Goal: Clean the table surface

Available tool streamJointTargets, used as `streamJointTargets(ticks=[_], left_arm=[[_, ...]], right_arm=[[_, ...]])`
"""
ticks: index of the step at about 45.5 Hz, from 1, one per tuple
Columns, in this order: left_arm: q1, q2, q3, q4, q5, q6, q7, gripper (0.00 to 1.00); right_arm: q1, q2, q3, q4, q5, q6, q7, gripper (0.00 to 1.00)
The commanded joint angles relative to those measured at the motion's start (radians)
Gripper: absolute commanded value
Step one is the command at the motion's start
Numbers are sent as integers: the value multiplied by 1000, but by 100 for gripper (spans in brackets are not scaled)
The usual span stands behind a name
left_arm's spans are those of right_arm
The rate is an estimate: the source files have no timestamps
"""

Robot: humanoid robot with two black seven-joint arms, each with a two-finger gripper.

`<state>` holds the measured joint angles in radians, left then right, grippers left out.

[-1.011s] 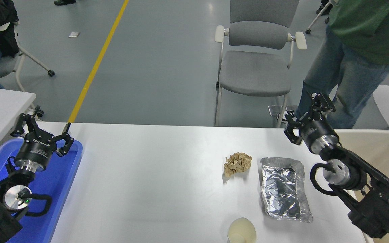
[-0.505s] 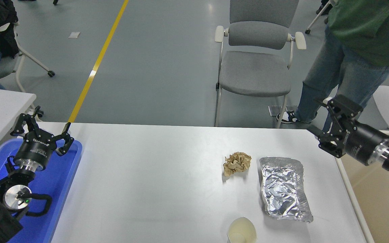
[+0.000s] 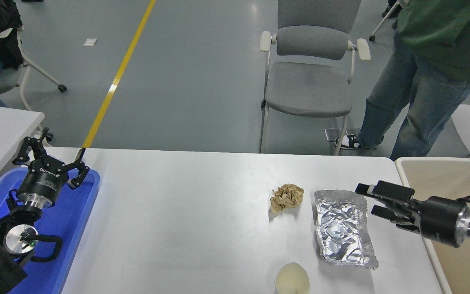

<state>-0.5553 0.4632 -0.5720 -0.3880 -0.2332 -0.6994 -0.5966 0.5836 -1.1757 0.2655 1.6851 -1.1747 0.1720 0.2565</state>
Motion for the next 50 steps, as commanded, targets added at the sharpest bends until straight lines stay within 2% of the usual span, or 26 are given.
streamJointTargets(ticks=[1, 6, 16, 21, 32, 50], left_arm=[[0, 0, 0, 0, 0, 0, 0, 100], [0, 0, 0, 0, 0, 0, 0, 100], [0, 0, 0, 0, 0, 0, 0, 100], [0, 0, 0, 0, 0, 0, 0, 100], [0, 0, 0, 0, 0, 0, 0, 100], [0, 0, 0, 0, 0, 0, 0, 100]], right_arm=[[4, -35, -117, 60, -350, 37, -3, 100], [4, -15, -175, 60, -411, 41, -3, 100], [-19, 108, -207, 60, -411, 55, -10, 100], [-21, 175, -207, 60, -404, 55, -60, 100], [-19, 258, -166, 39, -247, 90, -157, 100], [-19, 355, -95, -27, -108, 103, -273, 100]])
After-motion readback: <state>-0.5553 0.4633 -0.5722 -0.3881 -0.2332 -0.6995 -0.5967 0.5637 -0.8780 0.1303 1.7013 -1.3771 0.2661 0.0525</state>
